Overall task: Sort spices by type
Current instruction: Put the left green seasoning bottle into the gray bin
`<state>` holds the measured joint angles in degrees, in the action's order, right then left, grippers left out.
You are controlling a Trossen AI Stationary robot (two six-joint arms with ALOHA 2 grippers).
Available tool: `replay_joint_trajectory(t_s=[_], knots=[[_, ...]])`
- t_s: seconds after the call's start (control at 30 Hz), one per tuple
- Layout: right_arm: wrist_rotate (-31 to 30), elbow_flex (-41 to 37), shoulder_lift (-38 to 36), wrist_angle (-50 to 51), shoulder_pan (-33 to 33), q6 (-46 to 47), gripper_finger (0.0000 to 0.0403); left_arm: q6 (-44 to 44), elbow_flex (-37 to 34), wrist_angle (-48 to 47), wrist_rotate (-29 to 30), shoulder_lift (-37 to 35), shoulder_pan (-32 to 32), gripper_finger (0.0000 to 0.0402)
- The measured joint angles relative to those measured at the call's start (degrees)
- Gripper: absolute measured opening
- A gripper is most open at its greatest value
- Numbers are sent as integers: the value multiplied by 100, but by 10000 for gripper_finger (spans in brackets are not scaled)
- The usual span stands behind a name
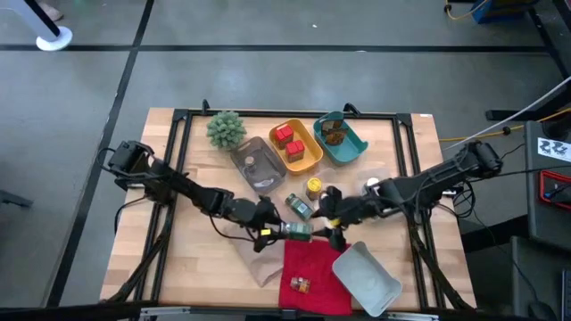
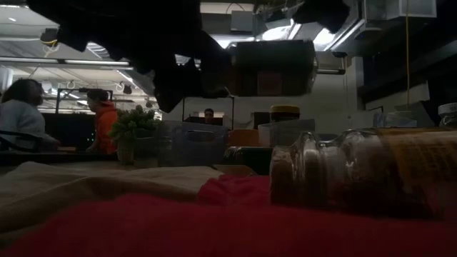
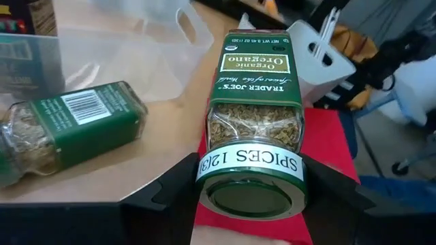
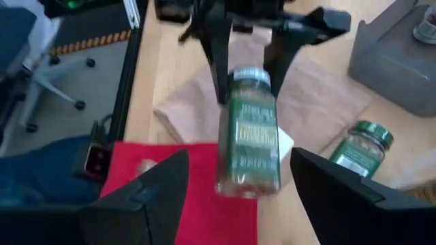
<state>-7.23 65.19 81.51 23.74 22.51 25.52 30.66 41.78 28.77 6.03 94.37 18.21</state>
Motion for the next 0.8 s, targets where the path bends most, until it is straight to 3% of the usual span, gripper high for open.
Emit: replay_joint_trajectory(t_s=[0.3,0.53,0.8], knots=[[1299,4,179,-107,-941,17,255,-439,297,-422,-250,0,-212,198],[2398,4,699,-367,-1262,118,255,-455,343,-432,-248,0,-342,199],[2635,4,1078,-419,-1279,-24,255,-453,343,-371,-264,7,-371,200]])
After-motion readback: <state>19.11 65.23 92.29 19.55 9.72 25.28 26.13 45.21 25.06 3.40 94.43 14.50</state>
